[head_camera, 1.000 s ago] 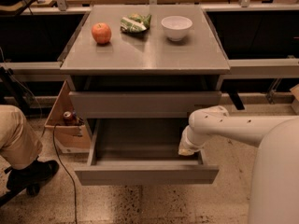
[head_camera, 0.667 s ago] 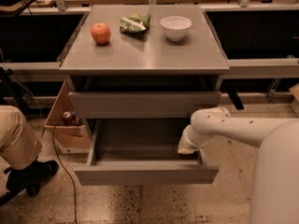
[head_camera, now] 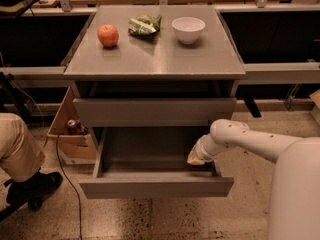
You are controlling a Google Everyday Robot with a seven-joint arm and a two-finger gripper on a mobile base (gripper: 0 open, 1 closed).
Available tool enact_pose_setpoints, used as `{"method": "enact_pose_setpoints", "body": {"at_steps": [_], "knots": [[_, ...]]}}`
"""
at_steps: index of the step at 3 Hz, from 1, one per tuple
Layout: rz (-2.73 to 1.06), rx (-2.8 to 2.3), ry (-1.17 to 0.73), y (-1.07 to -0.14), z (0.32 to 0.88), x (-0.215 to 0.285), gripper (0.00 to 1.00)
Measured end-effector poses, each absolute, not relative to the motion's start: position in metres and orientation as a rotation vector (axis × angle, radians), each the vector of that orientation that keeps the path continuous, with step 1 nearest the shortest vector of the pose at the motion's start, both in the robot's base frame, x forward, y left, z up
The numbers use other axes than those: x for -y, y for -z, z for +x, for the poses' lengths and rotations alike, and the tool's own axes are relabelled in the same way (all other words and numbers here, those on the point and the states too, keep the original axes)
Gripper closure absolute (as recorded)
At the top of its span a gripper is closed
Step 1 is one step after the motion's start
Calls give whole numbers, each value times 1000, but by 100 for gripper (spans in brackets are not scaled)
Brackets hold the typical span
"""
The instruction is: Open middle drawer
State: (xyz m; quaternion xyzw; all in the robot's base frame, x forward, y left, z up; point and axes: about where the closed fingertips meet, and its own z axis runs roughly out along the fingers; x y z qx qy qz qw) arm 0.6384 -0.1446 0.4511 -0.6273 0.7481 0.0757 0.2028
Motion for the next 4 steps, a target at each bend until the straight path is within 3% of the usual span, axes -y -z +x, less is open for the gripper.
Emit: {"method": "enact_pose_setpoints", "body": {"at_steps": [4], "knots": [[-1610, -2127, -602, -389, 596, 111, 100]]}}
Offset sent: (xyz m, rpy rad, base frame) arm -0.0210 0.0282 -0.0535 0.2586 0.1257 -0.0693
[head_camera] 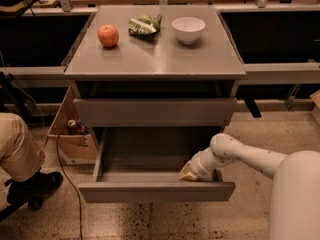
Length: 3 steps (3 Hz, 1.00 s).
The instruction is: Open middle drawer
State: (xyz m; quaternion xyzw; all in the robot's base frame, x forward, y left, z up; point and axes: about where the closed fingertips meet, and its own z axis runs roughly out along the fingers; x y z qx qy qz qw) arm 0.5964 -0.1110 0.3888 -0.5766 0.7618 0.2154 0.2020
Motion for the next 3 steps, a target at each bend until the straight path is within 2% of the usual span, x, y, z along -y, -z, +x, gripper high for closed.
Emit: {"method": "enact_pose_setpoints", "body": {"at_steps": [3], "knots": [[-1677, -2187, -846, -387, 531, 100, 100]]}}
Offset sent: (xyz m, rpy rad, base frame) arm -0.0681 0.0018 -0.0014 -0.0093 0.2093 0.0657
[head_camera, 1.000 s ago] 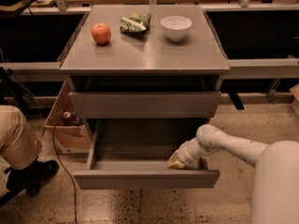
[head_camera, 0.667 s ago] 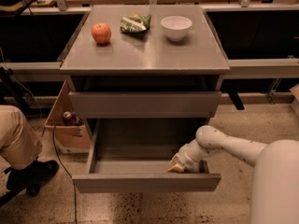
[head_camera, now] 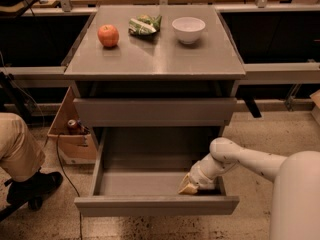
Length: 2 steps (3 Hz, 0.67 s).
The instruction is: Open middle drawer
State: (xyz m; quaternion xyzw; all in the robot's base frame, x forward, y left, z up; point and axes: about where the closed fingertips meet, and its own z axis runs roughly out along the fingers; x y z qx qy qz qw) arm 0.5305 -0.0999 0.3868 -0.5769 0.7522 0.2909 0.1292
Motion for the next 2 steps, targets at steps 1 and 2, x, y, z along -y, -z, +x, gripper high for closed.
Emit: {"method": "enact_pose_setpoints", "body": {"at_steps": [1, 2], "knots": [[-1683, -2180, -920, -393, 514, 98, 100], [-1721, -2179, -1047, -399, 487, 92, 100]]}}
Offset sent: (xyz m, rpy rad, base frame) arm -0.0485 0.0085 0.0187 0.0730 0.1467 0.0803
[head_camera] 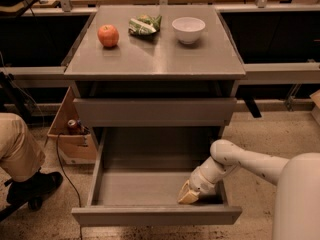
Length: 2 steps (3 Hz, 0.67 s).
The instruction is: Open middle drawer
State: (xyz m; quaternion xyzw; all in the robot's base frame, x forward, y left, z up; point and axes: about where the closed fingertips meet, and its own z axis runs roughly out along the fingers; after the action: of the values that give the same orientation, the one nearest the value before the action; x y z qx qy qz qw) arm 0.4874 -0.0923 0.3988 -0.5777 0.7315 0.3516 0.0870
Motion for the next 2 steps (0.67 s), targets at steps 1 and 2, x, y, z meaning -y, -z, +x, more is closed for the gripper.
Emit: {"method": "enact_pose_setpoints", "body": {"at_steps": [1, 2], "knots": [[-1720, -2177, -998, -409, 486, 99, 100], [-1691, -2184, -839, -426, 504, 115, 100]]}}
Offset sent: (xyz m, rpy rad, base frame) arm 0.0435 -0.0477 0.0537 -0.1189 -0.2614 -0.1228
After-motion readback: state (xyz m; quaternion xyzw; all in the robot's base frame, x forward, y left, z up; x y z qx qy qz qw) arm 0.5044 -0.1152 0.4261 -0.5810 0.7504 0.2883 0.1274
